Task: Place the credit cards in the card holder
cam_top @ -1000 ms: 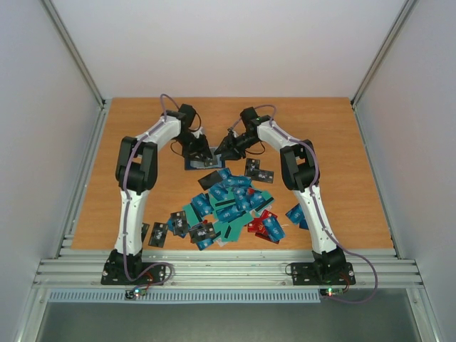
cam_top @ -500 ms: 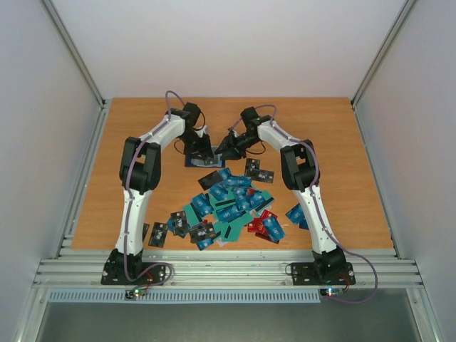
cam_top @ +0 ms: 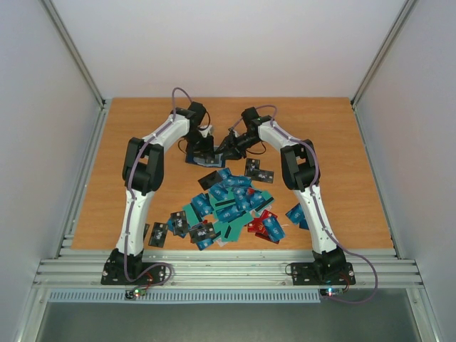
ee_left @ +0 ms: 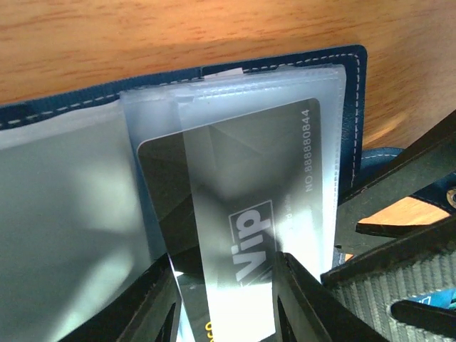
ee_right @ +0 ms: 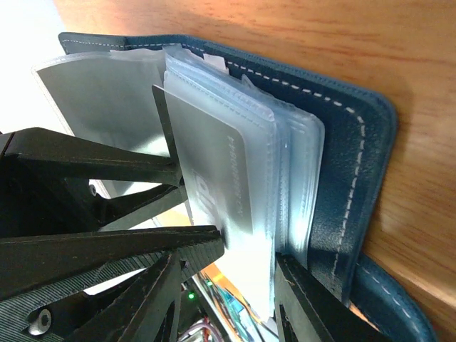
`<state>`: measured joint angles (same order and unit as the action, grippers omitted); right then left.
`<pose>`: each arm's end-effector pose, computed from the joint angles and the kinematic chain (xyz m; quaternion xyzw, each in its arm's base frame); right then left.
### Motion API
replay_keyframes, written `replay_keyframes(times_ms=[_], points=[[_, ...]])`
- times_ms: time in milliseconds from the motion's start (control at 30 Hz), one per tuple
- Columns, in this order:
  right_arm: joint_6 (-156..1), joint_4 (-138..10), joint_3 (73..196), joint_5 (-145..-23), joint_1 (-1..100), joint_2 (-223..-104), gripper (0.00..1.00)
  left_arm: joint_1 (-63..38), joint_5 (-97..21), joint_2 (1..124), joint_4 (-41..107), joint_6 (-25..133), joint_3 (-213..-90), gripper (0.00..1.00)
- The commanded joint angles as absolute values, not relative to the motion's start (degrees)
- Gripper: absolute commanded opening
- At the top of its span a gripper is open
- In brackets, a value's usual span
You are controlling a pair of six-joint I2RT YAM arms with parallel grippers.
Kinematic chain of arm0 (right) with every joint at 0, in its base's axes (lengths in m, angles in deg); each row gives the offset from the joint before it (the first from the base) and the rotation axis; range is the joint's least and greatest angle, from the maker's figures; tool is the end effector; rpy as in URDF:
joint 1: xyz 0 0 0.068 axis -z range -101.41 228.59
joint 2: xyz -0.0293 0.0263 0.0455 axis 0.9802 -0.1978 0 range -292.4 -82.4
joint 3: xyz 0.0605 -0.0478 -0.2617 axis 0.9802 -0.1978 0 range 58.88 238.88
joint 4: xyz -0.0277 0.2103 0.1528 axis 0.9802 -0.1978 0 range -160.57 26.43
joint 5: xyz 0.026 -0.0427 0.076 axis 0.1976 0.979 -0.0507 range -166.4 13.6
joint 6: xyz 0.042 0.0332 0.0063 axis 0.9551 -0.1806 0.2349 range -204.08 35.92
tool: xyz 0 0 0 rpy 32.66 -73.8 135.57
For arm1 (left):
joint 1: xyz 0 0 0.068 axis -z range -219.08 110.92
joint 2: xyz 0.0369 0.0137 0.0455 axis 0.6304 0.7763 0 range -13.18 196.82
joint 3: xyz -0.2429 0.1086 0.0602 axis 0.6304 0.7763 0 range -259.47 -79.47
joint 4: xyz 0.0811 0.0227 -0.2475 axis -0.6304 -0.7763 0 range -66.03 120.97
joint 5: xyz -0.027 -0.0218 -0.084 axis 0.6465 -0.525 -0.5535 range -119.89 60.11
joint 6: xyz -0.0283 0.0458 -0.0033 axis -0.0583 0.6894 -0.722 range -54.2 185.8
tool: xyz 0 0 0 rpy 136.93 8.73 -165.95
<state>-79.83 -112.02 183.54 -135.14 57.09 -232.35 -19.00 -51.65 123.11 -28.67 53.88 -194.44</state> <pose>0.4741 0.2195 0.1065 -0.1980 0.8425 0.5008 0.0120 0.4441 -0.1765 0.1571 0.0845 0.9754 -0.2022 0.0227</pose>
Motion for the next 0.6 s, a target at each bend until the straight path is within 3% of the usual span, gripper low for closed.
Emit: replay_keyframes(times_ms=[0,567], points=[[-79.61,-111.84,183.66,-131.24,56.57,-235.93,0.38,-16.93,-54.85,124.98,-25.58,57.96,-195.61,0.37],[-79.59,-112.35,183.70,-131.33,56.64,-236.29,0.38,-15.79,-55.35,126.81,-24.33,62.92,-198.28,0.38]])
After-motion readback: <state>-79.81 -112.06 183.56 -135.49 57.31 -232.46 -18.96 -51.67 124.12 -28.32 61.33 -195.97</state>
